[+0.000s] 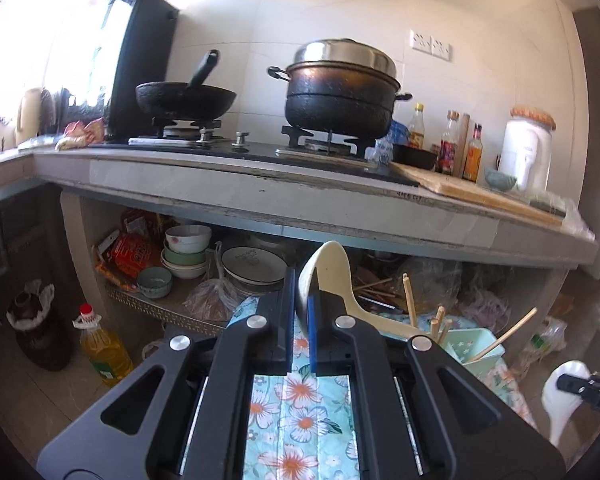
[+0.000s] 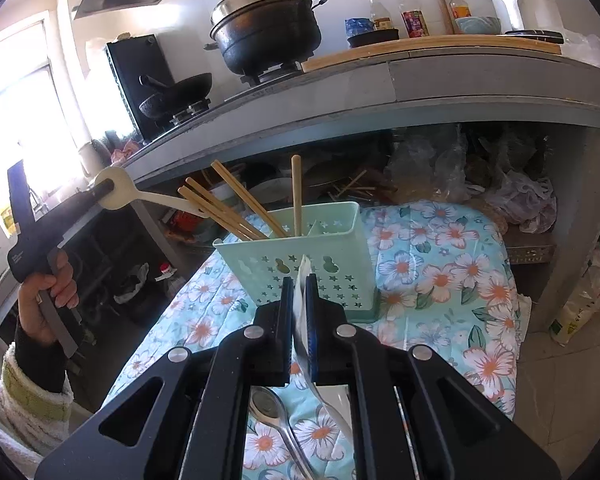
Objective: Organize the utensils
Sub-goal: 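Carry the ladle and the white spoon up over the green holder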
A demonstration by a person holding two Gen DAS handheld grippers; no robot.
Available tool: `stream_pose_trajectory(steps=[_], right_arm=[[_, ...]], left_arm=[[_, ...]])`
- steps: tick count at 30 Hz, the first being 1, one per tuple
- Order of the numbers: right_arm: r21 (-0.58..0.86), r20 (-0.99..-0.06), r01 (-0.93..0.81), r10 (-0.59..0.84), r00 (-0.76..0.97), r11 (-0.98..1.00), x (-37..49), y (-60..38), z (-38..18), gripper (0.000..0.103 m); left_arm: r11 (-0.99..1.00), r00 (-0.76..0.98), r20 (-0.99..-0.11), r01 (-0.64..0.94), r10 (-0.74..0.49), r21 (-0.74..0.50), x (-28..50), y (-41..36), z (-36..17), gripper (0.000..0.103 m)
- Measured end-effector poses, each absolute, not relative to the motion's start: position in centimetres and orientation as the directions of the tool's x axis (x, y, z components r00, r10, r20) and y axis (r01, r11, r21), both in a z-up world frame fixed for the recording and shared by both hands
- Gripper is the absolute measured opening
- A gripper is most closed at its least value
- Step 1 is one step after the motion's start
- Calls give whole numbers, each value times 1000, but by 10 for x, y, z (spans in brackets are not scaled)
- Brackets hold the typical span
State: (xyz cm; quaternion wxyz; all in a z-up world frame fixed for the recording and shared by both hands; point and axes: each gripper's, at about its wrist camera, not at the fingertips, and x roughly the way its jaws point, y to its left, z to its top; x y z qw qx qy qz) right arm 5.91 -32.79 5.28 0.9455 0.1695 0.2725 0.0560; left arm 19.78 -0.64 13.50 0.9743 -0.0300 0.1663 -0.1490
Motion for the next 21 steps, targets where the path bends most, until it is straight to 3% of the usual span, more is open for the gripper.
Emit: stream_pose_trajectory(steps=[10,15,21], right_arm=[[364,-494,-8,200,846,931,58,-334,51,6],[367,-496,-4,199,845,930,58,-334,50,6],[374,-488,2,195,851,927,56,-336,52,6]], left_arm=[[948,882,-400,306,-249,84,218,-58,115,4],[937,860,-432,338,-270,87,226,-75,105,6],[922,816,-461,386,-347,-11,231,-83,93,12]])
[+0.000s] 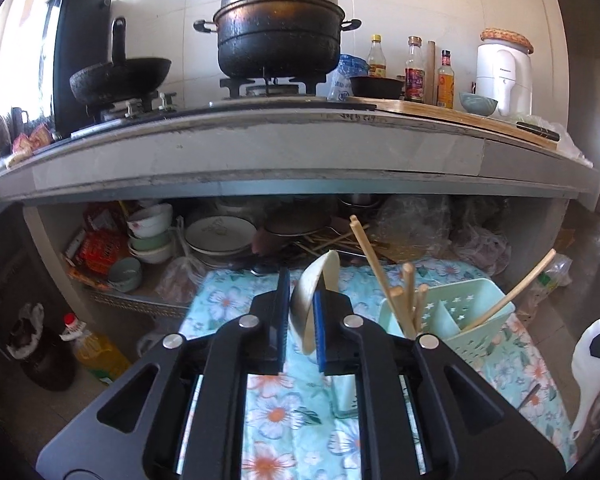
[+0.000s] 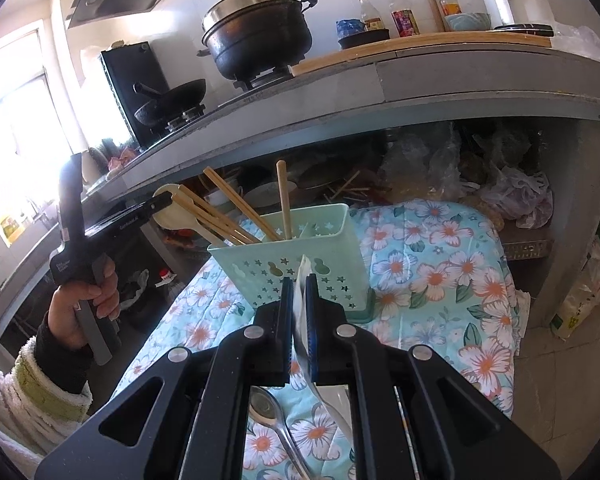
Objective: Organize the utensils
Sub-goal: 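Carry the ladle and the white spoon up over the green holder, then lower the ladle into the holder and open the left tool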
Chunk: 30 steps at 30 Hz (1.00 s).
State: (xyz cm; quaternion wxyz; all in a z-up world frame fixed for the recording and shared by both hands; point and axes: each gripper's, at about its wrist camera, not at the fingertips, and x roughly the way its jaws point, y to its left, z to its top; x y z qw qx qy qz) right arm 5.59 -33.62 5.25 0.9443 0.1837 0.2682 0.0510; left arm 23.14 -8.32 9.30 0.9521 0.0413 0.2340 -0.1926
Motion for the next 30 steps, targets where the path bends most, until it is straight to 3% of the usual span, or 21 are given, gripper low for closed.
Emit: stream_pose_trajectory(steps=[5,9,16,24,30], right_arm=[[389,-484,12,194,853,921,55,-341,53,6],[411,-474,16,198,858,911,55,-346,54,6],[531,-367,1,228,902,847,67,-371,70,6],[711,-155,-60,239,959,701,107,-415,96,6],[717,-42,-110,200,979,689,145,-419,111,6]], left_arm=[[918,815,-442,394,-374,-51,225,-83,89,30],[920,837,-398,390,-376,-50,213,-79,92,53],[924,850,-373,376,-372,-66,189,-60,92,77],[910,804,-441,404,-400,-88,154,-36,64,83],[923,794,-480,370,-373,-105,142,-16,46,83]])
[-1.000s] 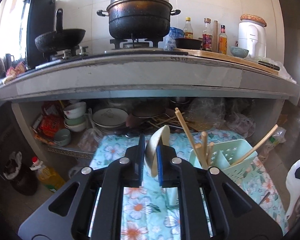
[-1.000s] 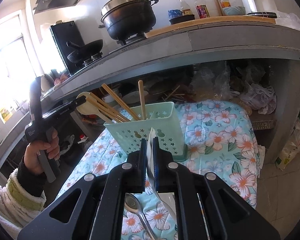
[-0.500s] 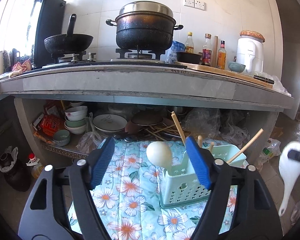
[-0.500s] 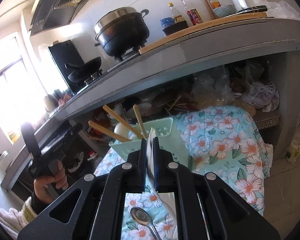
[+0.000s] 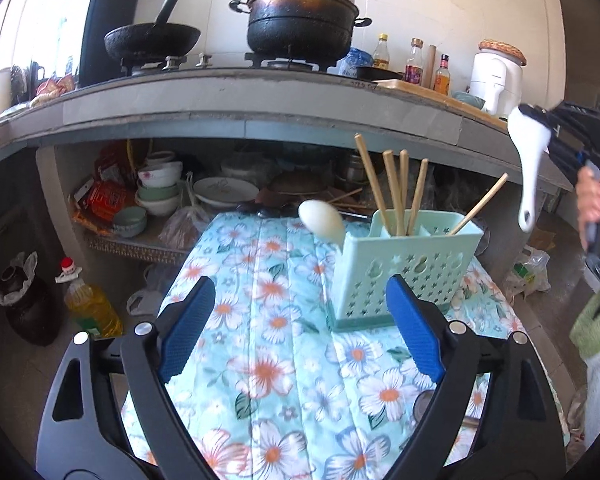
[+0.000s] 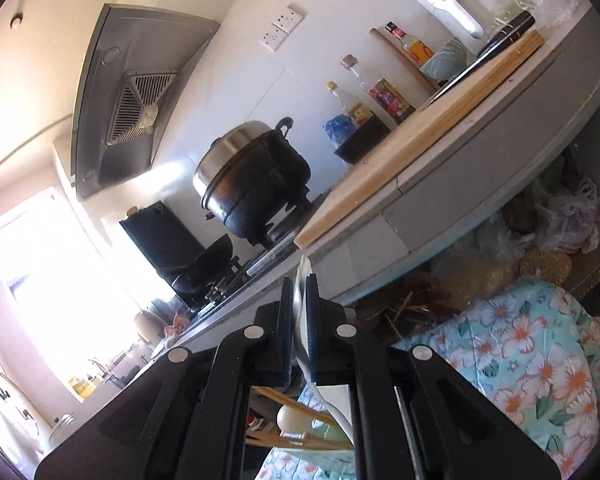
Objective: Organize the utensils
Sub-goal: 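Lower the ladle into the holder and open the left tool, then lower the white spoon into the holder and open the right tool, then reach both tools down toward the metal spoons on the quilt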
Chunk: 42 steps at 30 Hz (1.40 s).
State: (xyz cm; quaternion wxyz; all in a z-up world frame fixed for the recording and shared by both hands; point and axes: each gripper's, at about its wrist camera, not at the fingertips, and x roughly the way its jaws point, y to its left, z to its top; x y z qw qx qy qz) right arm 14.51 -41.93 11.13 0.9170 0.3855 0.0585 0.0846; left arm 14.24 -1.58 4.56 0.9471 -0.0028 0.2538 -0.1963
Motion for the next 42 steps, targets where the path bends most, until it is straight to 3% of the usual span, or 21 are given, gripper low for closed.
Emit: stream_pose_trajectory(steps=[13,21,36,42], right_arm=[[720,-88,-105,241,967,686,227,-402,68,7],[713,-164,-97,300,940,694,215,-392,25,9],[711,-228,27,195,954,703,92,-402,7,34],[688,-345,126,170,923,715,33,-375,-19,46]], left_arm=[[955,796,-532,281,-289,-99,141,18,28,83],[949,787,-536,295,-307,-111,142,14,26,83],[924,746,-552,356,-372,-141,128,-8,20,83],[907,688,-609,398,-396,-140,123,-24,1,83]])
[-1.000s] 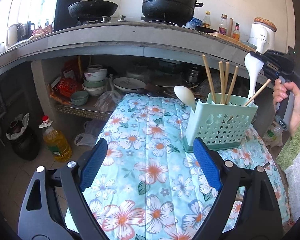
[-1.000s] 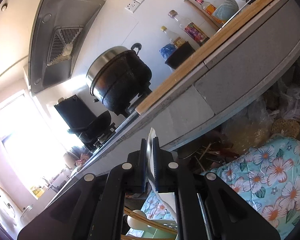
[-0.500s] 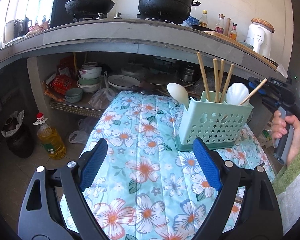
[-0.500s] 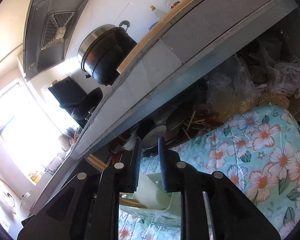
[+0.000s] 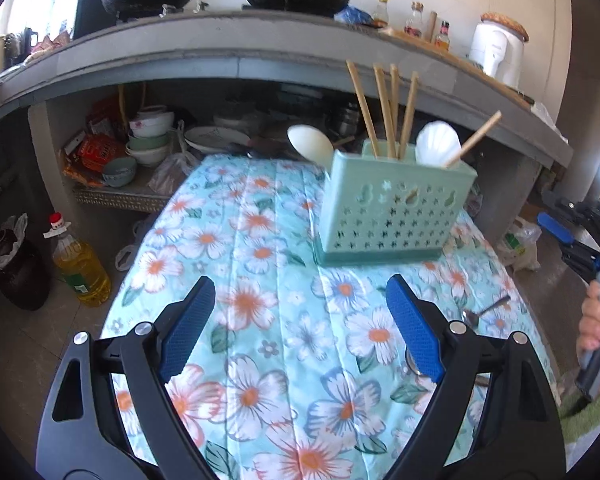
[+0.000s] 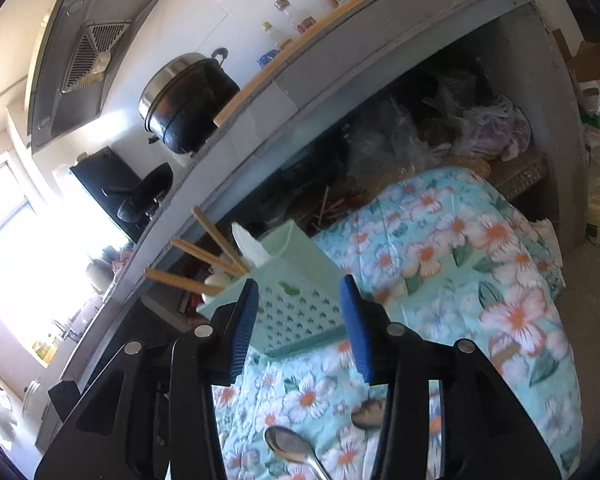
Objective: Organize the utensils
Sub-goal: 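Reach both tools down toward the metal spoons on the quilt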
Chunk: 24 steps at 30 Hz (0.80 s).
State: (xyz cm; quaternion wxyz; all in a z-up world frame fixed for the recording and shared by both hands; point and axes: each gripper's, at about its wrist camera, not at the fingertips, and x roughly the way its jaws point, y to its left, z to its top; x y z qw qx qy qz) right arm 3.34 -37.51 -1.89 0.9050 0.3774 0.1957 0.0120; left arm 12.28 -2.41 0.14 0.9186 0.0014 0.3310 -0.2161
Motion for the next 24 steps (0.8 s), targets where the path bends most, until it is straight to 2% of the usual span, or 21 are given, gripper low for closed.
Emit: stream_pose_trajectory(steps=[7,14,18,24], right_arm=[[612,-521,214,184,834,762,1,-328,-57,66],[638,-609,268,260,750,721,-12,-310,-97,69],[607,-644,298,237,727,737,-15,-310,-100,71],[514,-700,358,140,700,780,-18,-321,-95,76]], left_arm=[[900,583,-733,426,-350,-92,112,-49,-34,83],[907,460,-843,414,-280,-76,109,-64,-74,86],[927,415,-882,370,-223,-60,112,-66,-94,87],[923,446,-882,383,-155,32,105,-81,-102,94]])
